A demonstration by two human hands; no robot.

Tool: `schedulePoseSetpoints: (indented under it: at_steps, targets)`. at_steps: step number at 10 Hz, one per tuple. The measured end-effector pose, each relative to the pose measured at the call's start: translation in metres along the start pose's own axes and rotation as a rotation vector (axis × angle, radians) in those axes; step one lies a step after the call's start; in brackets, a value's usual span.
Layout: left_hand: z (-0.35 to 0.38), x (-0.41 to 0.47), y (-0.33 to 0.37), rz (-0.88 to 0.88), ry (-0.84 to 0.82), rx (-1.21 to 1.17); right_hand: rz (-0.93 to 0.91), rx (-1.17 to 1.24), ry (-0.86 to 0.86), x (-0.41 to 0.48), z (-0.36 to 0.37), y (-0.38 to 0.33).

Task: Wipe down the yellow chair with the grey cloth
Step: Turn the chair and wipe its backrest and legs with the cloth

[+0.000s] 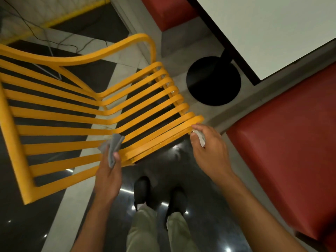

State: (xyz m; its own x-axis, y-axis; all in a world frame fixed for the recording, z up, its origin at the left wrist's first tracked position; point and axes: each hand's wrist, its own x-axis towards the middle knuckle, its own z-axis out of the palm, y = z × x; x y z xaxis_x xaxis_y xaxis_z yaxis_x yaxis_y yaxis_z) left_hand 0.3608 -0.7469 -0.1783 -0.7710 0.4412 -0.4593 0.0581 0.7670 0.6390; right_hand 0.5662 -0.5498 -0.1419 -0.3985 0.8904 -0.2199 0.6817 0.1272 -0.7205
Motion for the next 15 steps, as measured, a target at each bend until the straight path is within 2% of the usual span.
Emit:
schedulePoseSetpoints:
  at_steps: [1,3,4,5,6,7,8,9,10,11,12,13,14,15]
  targets:
    - [0.051,0.011,-0.028,0.080,-0.006,0.107,0.023,-0.022,-0.048,-0.003,0.004,0.004]
    - [0.188,0.018,0.038,0.219,-0.170,-0.092,0.026,-0.047,-0.009,0.006,0.004,0.009]
    - [0.245,0.032,0.064,0.125,-0.351,-0.239,0.018,-0.075,0.034,0.012,0.002,0.012]
    - [0.241,0.027,0.075,-0.512,-0.898,-1.165,0.011,-0.073,0.067,0.009,-0.005,0.014]
    - [0.217,-0.002,0.109,0.027,-0.647,-0.611,0.008,-0.077,0.082,0.005,-0.008,0.013]
    - [0.172,-0.017,0.101,-0.112,-0.568,-0.555,0.014,-0.072,0.051,0.000,-0.003,0.011]
    - [0.107,-0.027,0.068,-0.094,-0.304,-0.506,0.002,-0.078,-0.005,-0.004,0.008,0.005]
    - [0.042,-0.028,0.036,0.006,-0.040,-0.389,-0.013,-0.057,-0.089,-0.008,0.023,-0.007]
    - [0.026,-0.016,0.017,-0.003,0.031,-0.287,-0.045,-0.066,-0.152,-0.010,0.038,-0.017]
    - [0.061,-0.001,-0.001,-0.071,-0.074,-0.235,-0.051,-0.080,-0.191,-0.010,0.053,-0.024]
    - [0.111,0.004,0.010,-0.130,-0.263,-0.341,-0.068,-0.118,-0.210,-0.003,0.061,-0.026]
    - [0.141,0.006,0.043,-0.187,-0.399,-0.556,-0.081,-0.160,-0.198,0.006,0.060,-0.024]
    - [0.148,0.009,0.056,-0.232,-0.490,-0.648,-0.055,-0.179,-0.174,0.020,0.057,-0.024]
    - [0.132,0.004,0.028,-0.334,-0.568,-0.557,-0.007,-0.180,-0.161,0.038,0.056,-0.022]
